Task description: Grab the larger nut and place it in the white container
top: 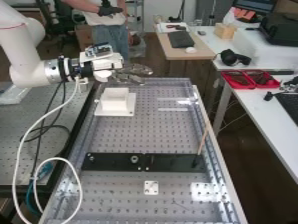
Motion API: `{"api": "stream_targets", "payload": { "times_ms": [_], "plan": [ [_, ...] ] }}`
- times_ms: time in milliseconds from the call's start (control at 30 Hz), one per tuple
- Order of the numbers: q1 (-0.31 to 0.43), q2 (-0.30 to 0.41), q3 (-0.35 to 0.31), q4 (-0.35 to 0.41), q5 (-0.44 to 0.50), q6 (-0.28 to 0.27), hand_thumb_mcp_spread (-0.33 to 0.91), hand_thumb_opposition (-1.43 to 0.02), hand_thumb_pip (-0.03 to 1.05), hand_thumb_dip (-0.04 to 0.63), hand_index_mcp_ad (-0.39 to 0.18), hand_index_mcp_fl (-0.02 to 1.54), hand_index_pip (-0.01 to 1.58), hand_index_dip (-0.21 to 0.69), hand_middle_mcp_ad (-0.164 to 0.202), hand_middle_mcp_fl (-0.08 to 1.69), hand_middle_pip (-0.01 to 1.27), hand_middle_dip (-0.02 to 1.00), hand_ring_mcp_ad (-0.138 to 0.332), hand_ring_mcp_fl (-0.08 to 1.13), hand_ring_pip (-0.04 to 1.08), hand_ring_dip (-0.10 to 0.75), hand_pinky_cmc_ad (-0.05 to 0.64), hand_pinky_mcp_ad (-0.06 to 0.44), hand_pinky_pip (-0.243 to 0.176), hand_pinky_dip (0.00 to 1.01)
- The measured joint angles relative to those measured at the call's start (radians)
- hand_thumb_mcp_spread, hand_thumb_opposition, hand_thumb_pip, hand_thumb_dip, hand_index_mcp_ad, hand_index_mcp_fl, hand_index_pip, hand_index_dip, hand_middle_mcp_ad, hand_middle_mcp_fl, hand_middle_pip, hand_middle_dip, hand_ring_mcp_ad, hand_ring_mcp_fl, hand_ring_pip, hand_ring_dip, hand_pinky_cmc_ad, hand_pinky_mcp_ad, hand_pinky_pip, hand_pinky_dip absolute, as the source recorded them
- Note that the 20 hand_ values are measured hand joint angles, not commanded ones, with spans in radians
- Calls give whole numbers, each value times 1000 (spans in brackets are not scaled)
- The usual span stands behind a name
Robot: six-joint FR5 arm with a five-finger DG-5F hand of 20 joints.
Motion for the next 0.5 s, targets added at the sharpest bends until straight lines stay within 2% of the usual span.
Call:
{"api": "stream_targets", "payload": {
  "times_ms": [200, 267, 500],
  "plan": [
    [32, -18, -8, 13, -43, 7, 386, -846, 672, 218, -86, 347, 1506, 0, 61, 136, 126, 188, 113, 5, 91, 115, 328, 267, -44, 361],
    [34, -21, -12, 18, -45, 7, 386, -846, 672, 218, -86, 347, 1506, 0, 61, 136, 126, 188, 99, 5, 91, 115, 328, 271, -44, 361],
    [36, -25, -34, 39, -69, 1, 386, -846, 672, 218, -87, 347, 1506, 0, 58, 138, 126, 188, 101, 5, 91, 115, 328, 267, -44, 361]
  ]
}}
